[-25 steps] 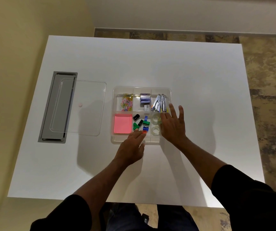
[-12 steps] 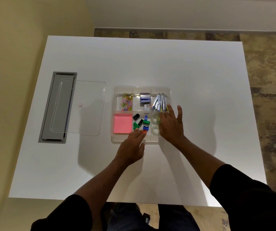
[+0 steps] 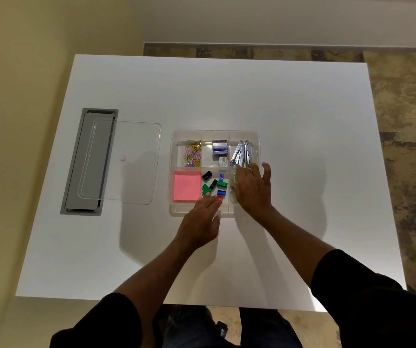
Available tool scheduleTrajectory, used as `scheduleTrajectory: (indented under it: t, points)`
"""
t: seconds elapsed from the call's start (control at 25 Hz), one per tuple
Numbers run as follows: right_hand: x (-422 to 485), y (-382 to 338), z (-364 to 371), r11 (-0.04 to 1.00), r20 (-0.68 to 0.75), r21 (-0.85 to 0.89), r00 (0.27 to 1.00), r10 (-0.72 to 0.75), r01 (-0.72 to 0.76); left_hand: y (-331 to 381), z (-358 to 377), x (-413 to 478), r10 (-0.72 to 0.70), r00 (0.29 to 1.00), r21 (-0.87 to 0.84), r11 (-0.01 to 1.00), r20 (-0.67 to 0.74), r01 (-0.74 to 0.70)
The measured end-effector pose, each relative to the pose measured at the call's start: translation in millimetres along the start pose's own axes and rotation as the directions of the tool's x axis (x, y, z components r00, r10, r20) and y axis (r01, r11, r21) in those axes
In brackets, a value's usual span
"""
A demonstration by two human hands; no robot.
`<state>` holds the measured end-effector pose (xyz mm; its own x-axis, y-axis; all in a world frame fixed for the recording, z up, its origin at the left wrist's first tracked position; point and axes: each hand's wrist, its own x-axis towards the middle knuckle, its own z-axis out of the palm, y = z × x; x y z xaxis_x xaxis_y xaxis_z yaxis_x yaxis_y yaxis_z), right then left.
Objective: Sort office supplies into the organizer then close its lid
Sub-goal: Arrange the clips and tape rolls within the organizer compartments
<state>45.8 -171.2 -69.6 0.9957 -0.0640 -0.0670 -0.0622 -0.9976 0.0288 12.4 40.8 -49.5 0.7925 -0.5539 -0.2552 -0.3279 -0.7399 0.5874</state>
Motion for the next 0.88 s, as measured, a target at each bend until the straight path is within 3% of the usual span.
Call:
scheduleTrajectory:
  t: [0.16, 0.48, 0.56, 0.72, 0.88]
  points:
    - [-9.1, 9.4, -15.4, 0.991, -0.047, 0.125, 0.998, 0.046, -0.039, 0.3, 0.1, -1.2, 0.001, 1.0, 0.006, 1.0, -0.006, -0.001]
    - [-20.4, 16.7, -37.8, 0.945, 0.217, 0.29, 0.972, 0.088, -0.151, -0.8, 1.3, -1.1, 0.009, 1.0, 0.011, 1.0, -0.009, -0.009]
    - [-17.4, 15.4, -40.5, 0.958, 0.224, 0.244, 0.97, 0.092, -0.147, -0.7, 1.6, -1.9, 0.011, 1.0, 0.015, 1.0, -0.015, -0.011]
    - [-9.5, 15.9, -38.8, 1.0, 0.263, -0.021, 0.965, 0.022, -0.017, -1.0, 1.4, -2.8, 0.016, 1.0, 0.019, 1.0, -0.021, -0.015]
    - [-3.2, 15.4, -32.6, 0.997, 0.254, -0.072, 0.967, -0.003, 0.022, -1.1, 1.2, -3.6, 0.018, 1.0, 0.014, 1.0, -0.025, -0.018]
